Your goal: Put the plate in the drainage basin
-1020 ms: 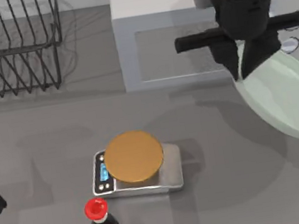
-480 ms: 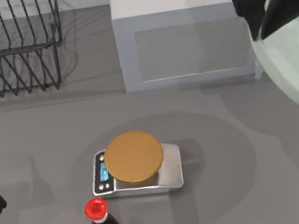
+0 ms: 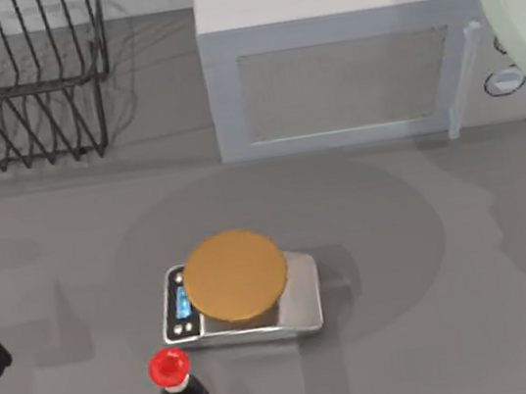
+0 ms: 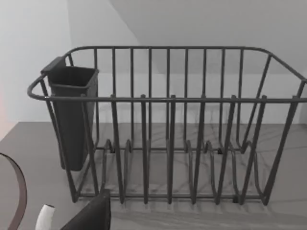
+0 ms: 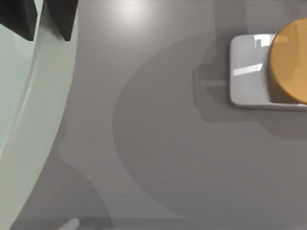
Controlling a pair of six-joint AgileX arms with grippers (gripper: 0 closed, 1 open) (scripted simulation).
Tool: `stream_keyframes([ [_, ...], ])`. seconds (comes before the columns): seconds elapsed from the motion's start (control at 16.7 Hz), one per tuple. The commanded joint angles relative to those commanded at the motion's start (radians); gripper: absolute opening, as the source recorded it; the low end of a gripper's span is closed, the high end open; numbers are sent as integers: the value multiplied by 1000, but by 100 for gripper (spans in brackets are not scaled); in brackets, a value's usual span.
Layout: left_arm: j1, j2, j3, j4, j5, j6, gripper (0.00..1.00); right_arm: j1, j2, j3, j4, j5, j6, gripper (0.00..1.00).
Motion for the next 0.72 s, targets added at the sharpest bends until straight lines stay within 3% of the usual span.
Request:
stream_keyframes([
  [0.36, 0, 0, 0, 0, 0, 0, 100, -283, 306, 327, 4, 20, -235, 0],
  [0.72, 0, 0, 0, 0, 0, 0, 100, -467, 634, 413, 27, -34, -470, 0],
])
